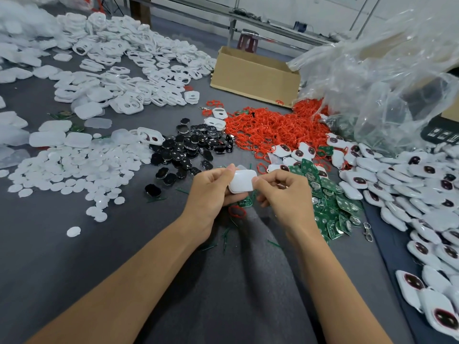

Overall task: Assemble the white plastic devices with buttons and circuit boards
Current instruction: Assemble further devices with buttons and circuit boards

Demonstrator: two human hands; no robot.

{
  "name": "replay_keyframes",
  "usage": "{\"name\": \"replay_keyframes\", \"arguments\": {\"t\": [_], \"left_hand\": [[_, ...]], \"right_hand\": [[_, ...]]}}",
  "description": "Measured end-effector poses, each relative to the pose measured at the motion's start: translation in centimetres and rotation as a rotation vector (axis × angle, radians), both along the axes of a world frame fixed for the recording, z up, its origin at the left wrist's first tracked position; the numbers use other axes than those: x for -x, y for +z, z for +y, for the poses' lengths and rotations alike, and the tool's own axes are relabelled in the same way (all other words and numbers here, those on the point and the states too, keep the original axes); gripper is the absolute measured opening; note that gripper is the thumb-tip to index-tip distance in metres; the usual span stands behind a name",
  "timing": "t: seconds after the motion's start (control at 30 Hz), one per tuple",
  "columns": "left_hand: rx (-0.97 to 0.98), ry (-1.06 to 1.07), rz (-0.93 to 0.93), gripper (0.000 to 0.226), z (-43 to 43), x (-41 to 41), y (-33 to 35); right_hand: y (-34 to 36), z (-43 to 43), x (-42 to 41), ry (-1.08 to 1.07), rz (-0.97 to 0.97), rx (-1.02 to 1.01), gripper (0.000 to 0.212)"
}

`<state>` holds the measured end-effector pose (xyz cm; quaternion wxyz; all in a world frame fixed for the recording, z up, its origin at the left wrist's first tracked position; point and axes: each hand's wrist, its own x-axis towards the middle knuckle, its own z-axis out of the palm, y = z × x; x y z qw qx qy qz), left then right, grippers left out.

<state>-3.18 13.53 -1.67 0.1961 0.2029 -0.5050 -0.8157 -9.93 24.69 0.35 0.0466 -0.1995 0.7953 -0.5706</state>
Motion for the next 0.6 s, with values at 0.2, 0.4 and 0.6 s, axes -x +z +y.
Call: {"name": "replay_keyframes", "arguments": {"t": [0.2, 0.4, 0.6], "left_hand": [[0.023, -0.009, -0.001, 0.026, 0.06, -0.12, -0.12], [0.052, -0.024, 0.004, 0.026, 0.02, -0.17, -0.28], [0.084, -0.057, -0.001, 0.023, 0.2, -0.43, -0.09]], "right_hand": [[-0.2, 0.17, 0.18, 0.006, -0.071, 0.076, 0.007], [-0.32, 0.34, 0.48, 0.203, -0.338, 0.19, 0.022], [-0.27, 0.62, 0.89, 0.248, -0.448, 0.248, 0.01]]}}
